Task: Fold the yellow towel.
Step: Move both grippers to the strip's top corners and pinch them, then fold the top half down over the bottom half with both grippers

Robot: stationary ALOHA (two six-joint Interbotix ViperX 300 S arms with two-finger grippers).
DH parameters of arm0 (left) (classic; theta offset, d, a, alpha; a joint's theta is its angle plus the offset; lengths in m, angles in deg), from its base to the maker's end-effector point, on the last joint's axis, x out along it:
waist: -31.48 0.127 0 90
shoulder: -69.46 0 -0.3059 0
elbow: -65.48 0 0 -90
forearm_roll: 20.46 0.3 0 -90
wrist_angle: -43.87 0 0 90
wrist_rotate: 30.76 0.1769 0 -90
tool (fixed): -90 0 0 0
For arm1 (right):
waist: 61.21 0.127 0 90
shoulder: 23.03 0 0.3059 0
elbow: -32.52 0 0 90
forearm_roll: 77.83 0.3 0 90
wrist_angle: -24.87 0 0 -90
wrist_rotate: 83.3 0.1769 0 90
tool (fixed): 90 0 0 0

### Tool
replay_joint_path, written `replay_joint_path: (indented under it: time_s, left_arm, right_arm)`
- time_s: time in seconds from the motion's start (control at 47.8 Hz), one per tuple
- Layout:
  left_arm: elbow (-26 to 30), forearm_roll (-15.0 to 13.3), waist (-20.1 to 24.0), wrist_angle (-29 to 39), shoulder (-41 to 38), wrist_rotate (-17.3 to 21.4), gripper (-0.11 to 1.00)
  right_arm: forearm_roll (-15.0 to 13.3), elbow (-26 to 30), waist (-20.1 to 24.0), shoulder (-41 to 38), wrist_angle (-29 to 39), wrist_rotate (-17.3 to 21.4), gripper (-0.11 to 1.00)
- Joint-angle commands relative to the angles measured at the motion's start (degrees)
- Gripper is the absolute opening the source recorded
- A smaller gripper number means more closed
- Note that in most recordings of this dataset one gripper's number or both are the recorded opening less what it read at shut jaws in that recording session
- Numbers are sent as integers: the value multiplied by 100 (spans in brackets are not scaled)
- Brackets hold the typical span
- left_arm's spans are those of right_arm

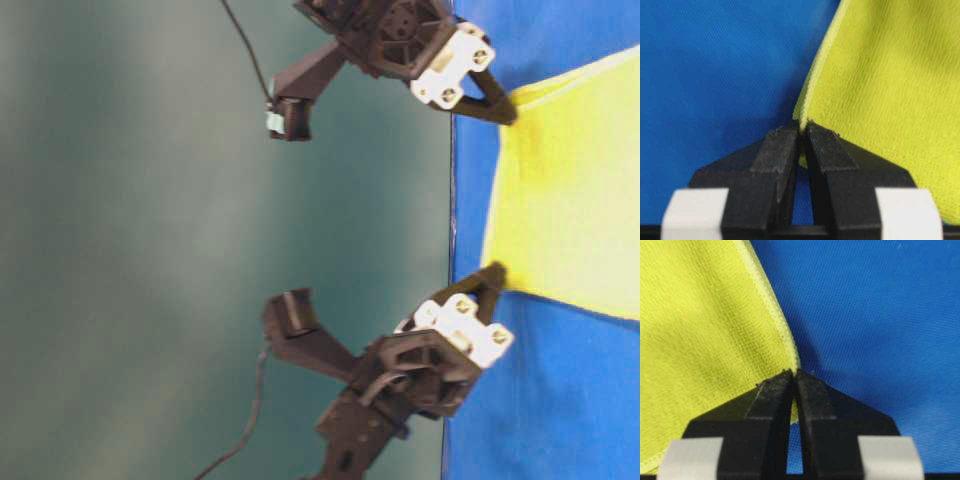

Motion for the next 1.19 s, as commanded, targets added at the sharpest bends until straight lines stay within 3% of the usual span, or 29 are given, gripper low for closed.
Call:
replay_joint_path:
  time_s: [0.0, 0.293, 0.502, 0.815, 0.941, 1.171]
  left_arm:
    - [88, 0, 70, 88, 466, 193, 3]
    - [70, 0, 79, 316, 633, 325, 3]
    - [-167, 0, -167, 554, 1020, 316, 3]
    - [-861, 0, -1301, 615, 1828, 255, 3]
    - [-967, -9, -1740, 642, 1828, 88, 3]
    - [-1002, -9, -2443, 650, 1679, -88, 3]
  right_arm:
    - [-9, 149, -18, 343, 105, -9, 3]
    - [0, 141, 35, 633, 281, 18, 3]
    - [26, 79, 448, 853, 396, 62, 3]
    - [299, -211, 1512, 1424, 747, 79, 3]
    - [448, -325, 1925, 1459, 782, 105, 3]
    - [466, -343, 2505, 1415, 993, 404, 3]
